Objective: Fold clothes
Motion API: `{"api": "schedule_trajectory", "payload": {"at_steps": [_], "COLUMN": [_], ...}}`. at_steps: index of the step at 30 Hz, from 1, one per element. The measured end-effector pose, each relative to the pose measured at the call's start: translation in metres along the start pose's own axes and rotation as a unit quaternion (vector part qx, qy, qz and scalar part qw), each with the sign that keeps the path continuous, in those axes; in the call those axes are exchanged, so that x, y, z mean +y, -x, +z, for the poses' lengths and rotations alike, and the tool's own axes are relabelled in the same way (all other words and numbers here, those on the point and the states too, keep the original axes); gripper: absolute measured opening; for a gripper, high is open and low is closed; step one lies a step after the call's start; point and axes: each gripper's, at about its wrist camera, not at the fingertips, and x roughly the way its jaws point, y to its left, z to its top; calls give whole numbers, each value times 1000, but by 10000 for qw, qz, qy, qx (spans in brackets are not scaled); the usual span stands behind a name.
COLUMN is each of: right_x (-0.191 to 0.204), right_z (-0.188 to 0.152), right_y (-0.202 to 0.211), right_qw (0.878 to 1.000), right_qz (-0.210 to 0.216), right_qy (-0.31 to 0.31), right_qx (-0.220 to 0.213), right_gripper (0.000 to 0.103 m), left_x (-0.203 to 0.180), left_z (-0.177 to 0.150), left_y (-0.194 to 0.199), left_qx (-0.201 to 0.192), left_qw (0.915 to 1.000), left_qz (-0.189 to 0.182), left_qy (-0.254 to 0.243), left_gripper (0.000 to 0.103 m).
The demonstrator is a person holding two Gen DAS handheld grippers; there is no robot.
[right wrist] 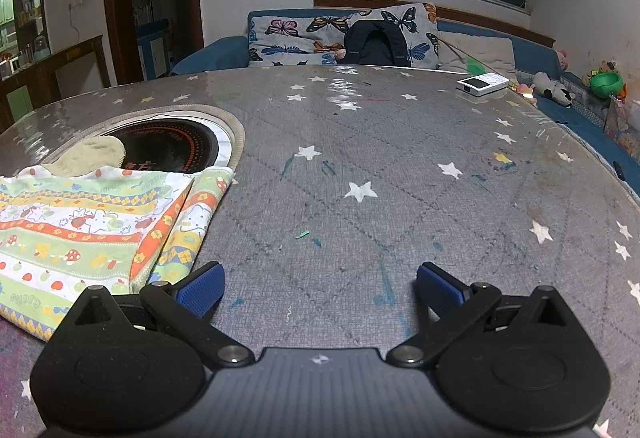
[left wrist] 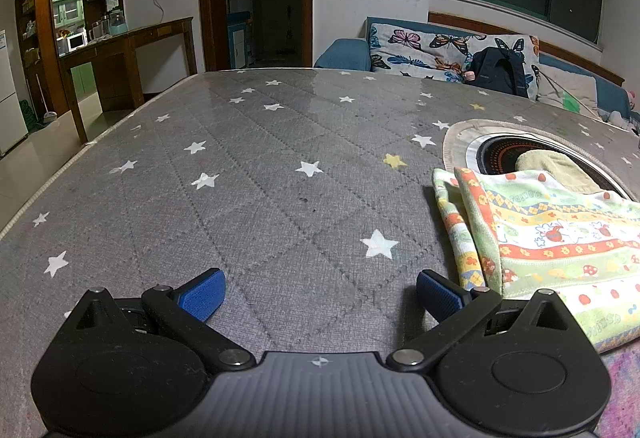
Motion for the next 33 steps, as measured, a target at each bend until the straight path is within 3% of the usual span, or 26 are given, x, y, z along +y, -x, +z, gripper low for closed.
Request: {"api": "schedule_trajectory", "payload": {"at_steps": [18, 33], "right_x": [2, 1], "right_z": [-1, -1], "right_y": [-2, -2], "right_qw": [10000, 10000], "right_qz": [-12, -8], "right_qy": [13, 11], "right_qx": [-6, -4], "right_gripper": [103, 103], "left_x": [6, 13], "left_z": [0, 18], "left_y": [2, -22], "left_qx": [-36, 2], "left_qw": [10000, 10000], "left_qz": [54, 63], "left_qy": [65, 66], "left_gripper": [103, 103]}}
